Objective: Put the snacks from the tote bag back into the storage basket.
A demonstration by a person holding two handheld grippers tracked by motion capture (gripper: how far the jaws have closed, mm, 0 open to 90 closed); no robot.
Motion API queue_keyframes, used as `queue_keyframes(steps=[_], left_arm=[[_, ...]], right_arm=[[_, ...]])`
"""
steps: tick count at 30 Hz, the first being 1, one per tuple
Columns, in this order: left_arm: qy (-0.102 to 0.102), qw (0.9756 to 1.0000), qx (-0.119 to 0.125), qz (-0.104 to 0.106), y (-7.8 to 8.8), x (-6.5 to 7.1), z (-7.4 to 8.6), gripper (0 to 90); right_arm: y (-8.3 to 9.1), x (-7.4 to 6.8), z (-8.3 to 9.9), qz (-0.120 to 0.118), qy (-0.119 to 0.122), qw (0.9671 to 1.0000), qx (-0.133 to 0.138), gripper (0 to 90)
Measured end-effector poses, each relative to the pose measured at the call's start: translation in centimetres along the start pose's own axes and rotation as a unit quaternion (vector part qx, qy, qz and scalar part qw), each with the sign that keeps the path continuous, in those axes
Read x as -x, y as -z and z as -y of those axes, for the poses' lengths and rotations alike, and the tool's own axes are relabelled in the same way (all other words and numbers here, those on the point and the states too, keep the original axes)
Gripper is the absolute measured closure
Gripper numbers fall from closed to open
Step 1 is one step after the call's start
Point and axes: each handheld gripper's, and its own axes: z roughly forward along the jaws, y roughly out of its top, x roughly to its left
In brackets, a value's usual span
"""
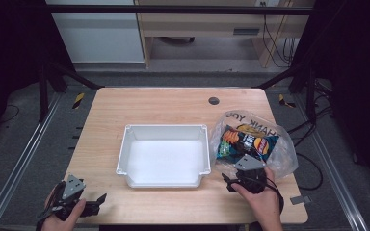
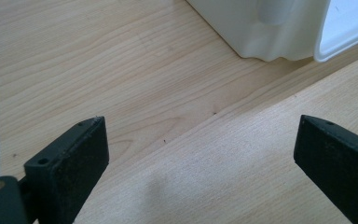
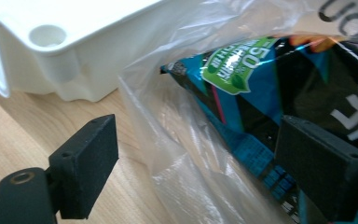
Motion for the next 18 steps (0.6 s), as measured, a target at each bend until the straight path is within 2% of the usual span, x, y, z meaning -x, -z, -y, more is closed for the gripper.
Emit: queue_keyframes(steps=[6, 8, 9, 13, 15, 18], left_arm=[[-0.014, 0.9998, -0.005, 0.012, -0.2, 0.5, -0.2, 2.7], [-0.009, 0.9999, -0.005, 0.009, -0.1, 0.3, 0.0, 2.6], [0.0, 1.0, -0.002, 0.005, 0.0, -0.1, 0.2, 2.6], [0.013, 0.9999, 0.004, 0.001, 0.2, -0.5, 0.3, 2.7], [0.018, 0.9997, 0.011, 0.006, 0.5, -0.7, 0.3, 3.2], [0.021, 0.9992, 0.034, 0.006, 1.1, -0.7, 0.1, 3.3]], right_arm=[[0.3, 0.4, 0.0, 0.006, -0.016, 0.9998, 0.005, 10.9], [0.6, 0.4, 0.0, -0.003, -0.031, 0.9994, 0.017, 9.4], [0.7, 0.4, 0.0, -0.003, -0.034, 0.9993, 0.017, 9.1], [0.9, 0.5, 0.0, 0.002, -0.038, 0.999, 0.022, 8.8], [1.2, 0.5, 0.0, 0.006, -0.041, 0.9988, 0.027, 8.6], [1.6, 0.6, 0.0, 0.016, -0.04, 0.9985, 0.034, 7.5]])
